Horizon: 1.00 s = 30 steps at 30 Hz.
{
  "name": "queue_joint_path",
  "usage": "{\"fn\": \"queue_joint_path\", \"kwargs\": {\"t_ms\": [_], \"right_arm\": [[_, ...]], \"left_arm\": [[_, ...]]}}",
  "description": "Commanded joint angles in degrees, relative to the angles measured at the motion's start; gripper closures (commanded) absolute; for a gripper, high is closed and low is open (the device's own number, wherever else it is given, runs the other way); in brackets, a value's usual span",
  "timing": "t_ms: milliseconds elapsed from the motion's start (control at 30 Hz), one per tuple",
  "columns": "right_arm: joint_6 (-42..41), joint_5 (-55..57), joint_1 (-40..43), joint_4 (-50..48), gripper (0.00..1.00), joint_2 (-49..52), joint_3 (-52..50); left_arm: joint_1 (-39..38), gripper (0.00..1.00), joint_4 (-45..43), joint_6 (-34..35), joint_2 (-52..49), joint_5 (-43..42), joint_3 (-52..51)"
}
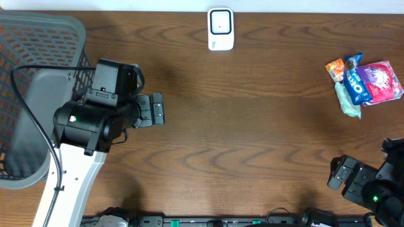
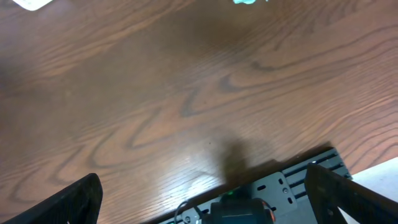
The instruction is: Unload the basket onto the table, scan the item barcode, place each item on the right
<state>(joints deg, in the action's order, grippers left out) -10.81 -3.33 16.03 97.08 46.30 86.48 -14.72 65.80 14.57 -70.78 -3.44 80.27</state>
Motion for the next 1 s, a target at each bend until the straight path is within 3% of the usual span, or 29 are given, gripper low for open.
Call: {"fn": "queue_joint_path", "kwargs": {"t_ms": [0,167,467,833,967], "right_arm": [[1.03,1.53,-2.69,0.13,0.01,-1.66,-0.17],[1.66,2.32,-8.26,-1.44,0.01,-4.02,-0.20],[1.66,2.32,-17.38,-16.79,0.01,-12.72,-8.68],[2.34,0.83,-19.82,-43.58,0.01,-26.80,-38.60],[6.71,-4.09,-19.85,-55.74,0.01,-34.32,-50.49]], "left_arm": [[0.28,0.02,0.15,-0.37,-0.07,0.72,0.09],[0.28,0.02,0.17,-0.37,-0.07,0.72,0.09],[0.28,0.02,0.17,-0.37,-0.07,0.72,0.09],[0.28,0.02,0.15,-0.37,-0.07,0.72,0.09],[0.28,0.02,0.17,-0.37,-0.07,0.72,0.09]]}}
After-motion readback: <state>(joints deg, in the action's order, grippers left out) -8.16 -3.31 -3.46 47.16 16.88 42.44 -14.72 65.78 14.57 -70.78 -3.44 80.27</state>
